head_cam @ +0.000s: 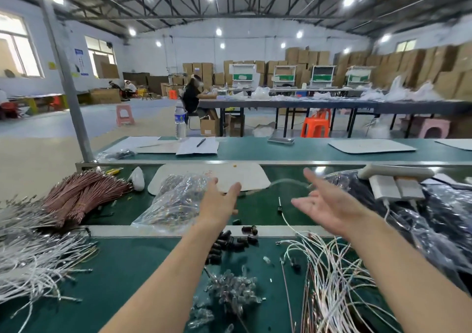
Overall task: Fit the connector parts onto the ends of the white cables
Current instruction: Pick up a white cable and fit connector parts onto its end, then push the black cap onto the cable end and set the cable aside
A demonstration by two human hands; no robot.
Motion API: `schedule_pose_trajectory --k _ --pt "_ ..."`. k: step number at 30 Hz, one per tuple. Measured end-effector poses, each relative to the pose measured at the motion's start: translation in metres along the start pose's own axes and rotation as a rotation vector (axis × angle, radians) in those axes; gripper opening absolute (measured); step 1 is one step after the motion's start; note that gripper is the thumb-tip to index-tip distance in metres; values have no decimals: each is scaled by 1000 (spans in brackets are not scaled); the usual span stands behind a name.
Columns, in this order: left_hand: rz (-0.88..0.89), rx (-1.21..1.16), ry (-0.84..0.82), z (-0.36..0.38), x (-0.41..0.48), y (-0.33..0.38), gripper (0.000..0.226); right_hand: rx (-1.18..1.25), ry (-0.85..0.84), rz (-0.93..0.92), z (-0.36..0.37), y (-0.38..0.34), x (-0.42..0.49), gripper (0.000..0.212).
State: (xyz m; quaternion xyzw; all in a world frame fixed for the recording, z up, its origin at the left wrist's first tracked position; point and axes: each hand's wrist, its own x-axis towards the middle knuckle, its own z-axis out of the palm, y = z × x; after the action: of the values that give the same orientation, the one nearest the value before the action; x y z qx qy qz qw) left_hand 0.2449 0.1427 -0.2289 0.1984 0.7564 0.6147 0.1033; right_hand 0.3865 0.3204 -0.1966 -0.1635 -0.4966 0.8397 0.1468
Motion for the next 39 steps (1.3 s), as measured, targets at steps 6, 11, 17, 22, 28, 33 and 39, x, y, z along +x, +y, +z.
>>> schedule_pose_trajectory --k 6,11,17,22,28,33,39 --pt "135 465 -334 0 -47 -29 31 -241 244 -78 -35 59 -14 40" --pt "186 898 -630 8 -99 -22 30 -367 369 -200 -34 71 -30 24" --pt "169 1248 -577 60 -134 -23 38 -426 439 -289 -27 88 -52 25" --pt "83 1326 -625 81 -137 -11 29 -473 435 -302 -22 104 -65 25" --pt "10 927 -479 57 -131 3 31 -487 461 -397 -18 105 -76 28" --pt "45 341 -300 -23 -120 10 34 -639 392 -370 -11 111 -79 25" --pt "-20 -341 190 -82 -118 -40 19 -1027 8 -216 24 135 -82 13"
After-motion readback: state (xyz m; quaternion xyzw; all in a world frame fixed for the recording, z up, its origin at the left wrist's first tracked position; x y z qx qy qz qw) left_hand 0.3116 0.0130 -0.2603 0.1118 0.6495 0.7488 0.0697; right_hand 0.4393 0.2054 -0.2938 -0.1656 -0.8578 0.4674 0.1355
